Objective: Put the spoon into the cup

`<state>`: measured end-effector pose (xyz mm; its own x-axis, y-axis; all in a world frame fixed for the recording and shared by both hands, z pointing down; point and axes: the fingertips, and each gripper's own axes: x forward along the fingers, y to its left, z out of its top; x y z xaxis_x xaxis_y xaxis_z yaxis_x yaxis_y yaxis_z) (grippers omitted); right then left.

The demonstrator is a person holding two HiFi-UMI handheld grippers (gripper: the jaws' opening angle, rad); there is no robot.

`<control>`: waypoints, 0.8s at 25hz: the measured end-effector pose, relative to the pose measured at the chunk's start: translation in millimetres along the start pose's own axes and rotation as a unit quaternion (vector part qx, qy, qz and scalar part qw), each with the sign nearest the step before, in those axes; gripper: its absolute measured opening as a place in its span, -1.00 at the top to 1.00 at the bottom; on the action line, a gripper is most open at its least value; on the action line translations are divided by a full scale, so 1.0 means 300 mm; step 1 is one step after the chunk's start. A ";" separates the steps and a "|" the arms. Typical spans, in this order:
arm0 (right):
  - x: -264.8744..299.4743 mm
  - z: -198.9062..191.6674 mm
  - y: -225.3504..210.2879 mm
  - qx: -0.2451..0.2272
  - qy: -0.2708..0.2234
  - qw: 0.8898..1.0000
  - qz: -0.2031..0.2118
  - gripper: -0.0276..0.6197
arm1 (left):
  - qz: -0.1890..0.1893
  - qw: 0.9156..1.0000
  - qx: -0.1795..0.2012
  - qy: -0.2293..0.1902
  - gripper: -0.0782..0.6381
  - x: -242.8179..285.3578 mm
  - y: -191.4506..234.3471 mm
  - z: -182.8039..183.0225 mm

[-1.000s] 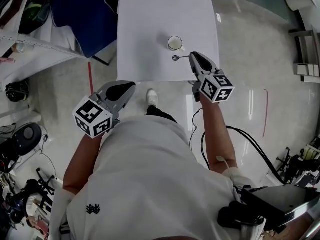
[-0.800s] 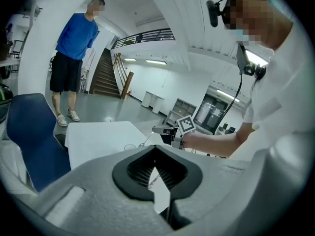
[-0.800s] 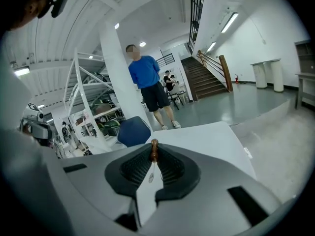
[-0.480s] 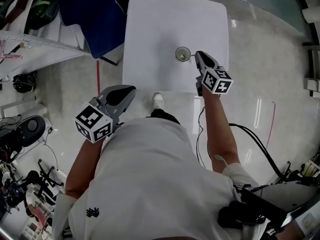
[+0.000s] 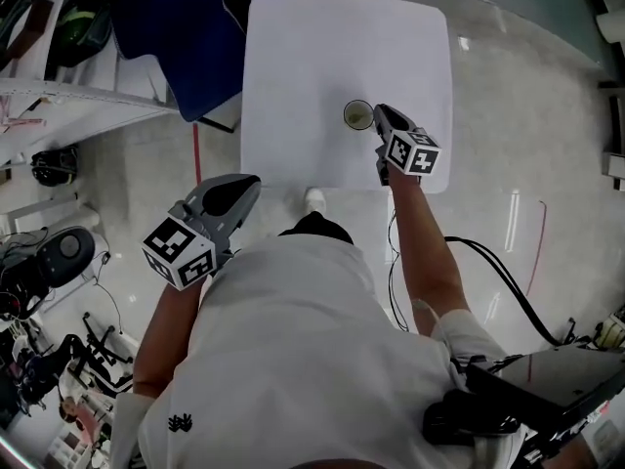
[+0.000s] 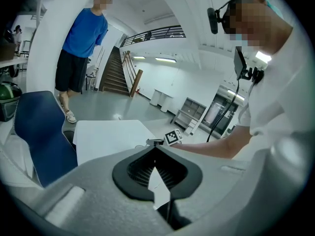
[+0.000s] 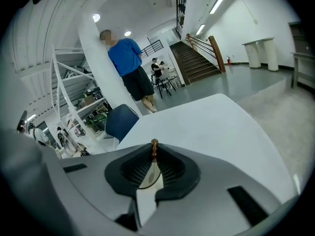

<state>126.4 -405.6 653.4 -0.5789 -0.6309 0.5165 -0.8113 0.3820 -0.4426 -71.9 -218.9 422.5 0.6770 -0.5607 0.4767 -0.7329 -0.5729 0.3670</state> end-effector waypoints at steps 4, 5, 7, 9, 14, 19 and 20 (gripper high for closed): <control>0.022 -0.031 -0.024 0.009 0.006 1.000 -0.003 0.78 | 0.004 1.000 0.001 0.004 0.77 -0.006 0.000 0.001; 0.026 -0.038 -0.025 0.011 0.006 1.000 -0.001 0.78 | 0.006 1.000 0.000 0.004 0.77 -0.007 0.000 0.000; 0.035 -0.047 -0.030 0.011 0.007 1.000 0.001 0.78 | 0.009 1.000 -0.001 0.004 0.77 -0.004 0.001 -0.004; 0.045 -0.054 -0.028 0.010 0.008 1.000 0.002 0.78 | 0.010 1.000 -0.003 0.005 0.77 -0.005 0.003 -0.009; 0.056 -0.069 -0.040 0.012 0.005 1.000 0.001 0.78 | 0.011 1.000 -0.007 0.009 0.77 -0.007 -0.002 -0.033; 0.048 -0.074 -0.055 0.005 0.002 1.000 0.003 0.78 | 0.017 1.000 -0.009 0.008 0.77 -0.009 -0.017 -0.047; 0.047 -0.074 -0.056 0.006 0.000 1.000 0.003 0.78 | 0.018 1.000 -0.009 0.008 0.77 -0.010 -0.018 -0.049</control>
<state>130.0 -406.0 684.3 -0.5840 -0.6289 0.5133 -0.8065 0.3773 -0.4553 -71.1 -205.4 430.6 0.6497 -0.5703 0.5027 -0.7575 -0.5415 0.3647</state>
